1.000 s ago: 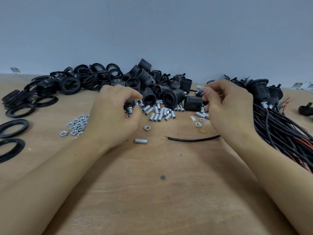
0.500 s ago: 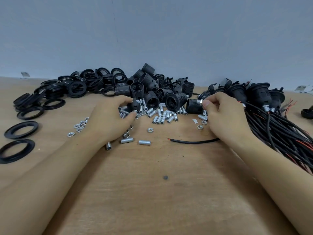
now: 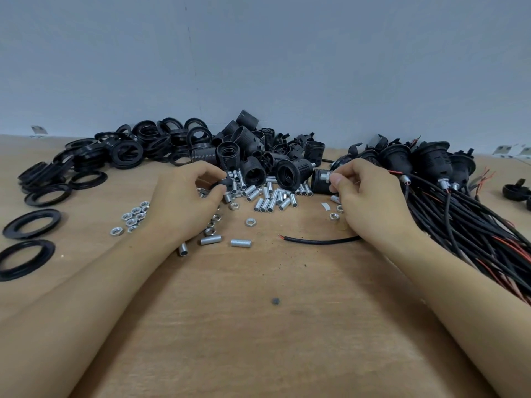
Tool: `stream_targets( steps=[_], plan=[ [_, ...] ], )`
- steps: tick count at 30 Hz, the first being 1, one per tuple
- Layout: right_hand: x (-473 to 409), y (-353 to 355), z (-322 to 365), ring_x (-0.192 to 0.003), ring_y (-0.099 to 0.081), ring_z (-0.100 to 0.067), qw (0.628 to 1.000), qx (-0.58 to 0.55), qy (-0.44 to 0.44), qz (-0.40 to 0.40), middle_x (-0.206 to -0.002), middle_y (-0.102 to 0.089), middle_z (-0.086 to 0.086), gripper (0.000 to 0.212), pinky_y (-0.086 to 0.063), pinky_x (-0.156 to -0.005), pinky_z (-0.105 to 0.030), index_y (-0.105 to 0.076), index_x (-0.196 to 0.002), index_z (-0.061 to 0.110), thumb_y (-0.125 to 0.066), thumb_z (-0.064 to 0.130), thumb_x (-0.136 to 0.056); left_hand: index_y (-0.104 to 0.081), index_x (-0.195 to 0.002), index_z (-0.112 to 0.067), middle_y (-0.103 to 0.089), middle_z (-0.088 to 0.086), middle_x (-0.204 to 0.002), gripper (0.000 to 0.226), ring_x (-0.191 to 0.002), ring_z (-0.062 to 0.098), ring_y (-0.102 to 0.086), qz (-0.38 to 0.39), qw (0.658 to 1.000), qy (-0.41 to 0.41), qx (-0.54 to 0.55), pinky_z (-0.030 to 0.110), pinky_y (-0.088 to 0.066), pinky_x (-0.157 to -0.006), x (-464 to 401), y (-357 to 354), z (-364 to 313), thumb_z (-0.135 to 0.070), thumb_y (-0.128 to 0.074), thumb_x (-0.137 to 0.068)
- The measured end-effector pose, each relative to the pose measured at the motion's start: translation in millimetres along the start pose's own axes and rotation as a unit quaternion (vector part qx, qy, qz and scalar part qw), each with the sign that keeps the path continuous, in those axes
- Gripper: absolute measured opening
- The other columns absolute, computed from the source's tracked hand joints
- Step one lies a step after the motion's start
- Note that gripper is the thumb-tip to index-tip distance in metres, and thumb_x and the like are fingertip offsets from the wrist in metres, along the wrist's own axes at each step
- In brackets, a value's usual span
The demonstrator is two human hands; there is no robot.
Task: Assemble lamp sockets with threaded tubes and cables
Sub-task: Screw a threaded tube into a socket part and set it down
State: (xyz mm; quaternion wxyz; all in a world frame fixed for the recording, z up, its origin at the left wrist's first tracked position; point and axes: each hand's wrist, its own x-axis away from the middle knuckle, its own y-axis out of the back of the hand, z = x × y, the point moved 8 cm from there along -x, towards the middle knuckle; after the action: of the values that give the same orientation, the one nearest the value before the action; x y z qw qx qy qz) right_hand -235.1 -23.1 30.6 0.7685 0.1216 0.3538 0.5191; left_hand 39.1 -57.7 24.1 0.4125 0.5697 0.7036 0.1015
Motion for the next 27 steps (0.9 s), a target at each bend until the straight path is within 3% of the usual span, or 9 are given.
stream_targets(
  steps=[4,7,12,15,19,23,27],
  plan=[
    [1,-2,1,-0.072,-0.062,-0.002,1.000,0.003,0.007,0.010,-0.078,-0.066,0.012,0.014,-0.048,-0.066,-0.025,-0.061,-0.086,0.032,-0.056,0.024,-0.096,-0.062,-0.116,-0.029,-0.066,-0.017,-0.087,0.040,-0.069,-0.013,-0.056,0.005,1.000,0.017,-0.016,0.001,-0.038,-0.062,0,1,3,-0.018,-0.079,-0.082],
    [1,-4,1,-0.068,-0.060,0.003,1.000,0.004,0.009,0.016,-0.076,-0.067,0.012,0.015,-0.043,-0.061,-0.019,-0.061,-0.085,0.031,-0.056,0.022,-0.096,-0.065,-0.114,-0.028,-0.065,-0.019,-0.085,0.036,-0.069,-0.017,-0.055,0.006,1.000,0.012,-0.015,0.001,-0.037,-0.062,0,1,3,-0.019,-0.079,-0.083],
    [2,-7,3,-0.067,-0.062,-0.005,1.000,0.000,0.014,0.028,-0.075,-0.068,0.010,0.013,-0.044,-0.062,-0.024,-0.062,-0.087,0.028,-0.056,0.020,-0.097,-0.065,-0.111,-0.031,-0.064,-0.019,-0.084,0.032,-0.070,-0.021,-0.053,0.003,1.000,-0.001,-0.008,-0.001,-0.036,-0.061,2,0,0,-0.017,-0.077,-0.085],
    [2,-6,4,-0.065,-0.061,-0.003,0.999,-0.002,0.016,0.029,-0.074,-0.068,0.010,0.013,-0.042,-0.061,-0.022,-0.062,-0.088,0.027,-0.057,0.020,-0.097,-0.065,-0.112,-0.028,-0.065,-0.016,-0.089,0.031,-0.079,-0.011,-0.056,-0.029,0.999,-0.012,-0.021,0.001,-0.037,-0.065,2,7,-1,-0.013,-0.073,-0.086],
    [2,-6,3,-0.063,-0.061,-0.003,0.999,-0.003,0.015,0.030,-0.073,-0.068,0.010,0.014,-0.043,-0.061,-0.024,-0.062,-0.087,0.028,-0.057,0.019,-0.096,-0.067,-0.112,-0.026,-0.066,-0.009,-0.102,0.027,-0.088,0.004,-0.057,-0.024,0.999,-0.031,-0.030,0.015,-0.040,-0.072,2,6,-6,-0.016,-0.073,-0.086],
    [2,-7,5,-0.066,-0.063,-0.006,0.999,-0.005,0.016,0.034,-0.072,-0.068,0.010,0.014,-0.047,-0.064,-0.028,-0.062,-0.086,0.028,-0.057,0.019,-0.096,-0.069,-0.112,-0.021,-0.062,-0.010,-0.104,0.025,-0.095,0.004,-0.054,-0.035,0.995,-0.081,-0.040,0.011,-0.037,-0.078,7,9,-22,-0.016,-0.072,-0.088],
    [3,-9,6,-0.065,-0.061,-0.003,0.999,-0.003,0.021,0.034,-0.073,-0.068,0.010,0.012,-0.048,-0.065,-0.028,-0.063,-0.087,0.027,-0.057,0.019,-0.095,-0.070,-0.108,-0.020,-0.063,-0.015,-0.094,0.021,-0.093,0.002,-0.055,-0.048,0.991,-0.119,-0.025,0.006,-0.036,-0.079,16,11,-40,-0.012,-0.069,-0.089]
  ],
)
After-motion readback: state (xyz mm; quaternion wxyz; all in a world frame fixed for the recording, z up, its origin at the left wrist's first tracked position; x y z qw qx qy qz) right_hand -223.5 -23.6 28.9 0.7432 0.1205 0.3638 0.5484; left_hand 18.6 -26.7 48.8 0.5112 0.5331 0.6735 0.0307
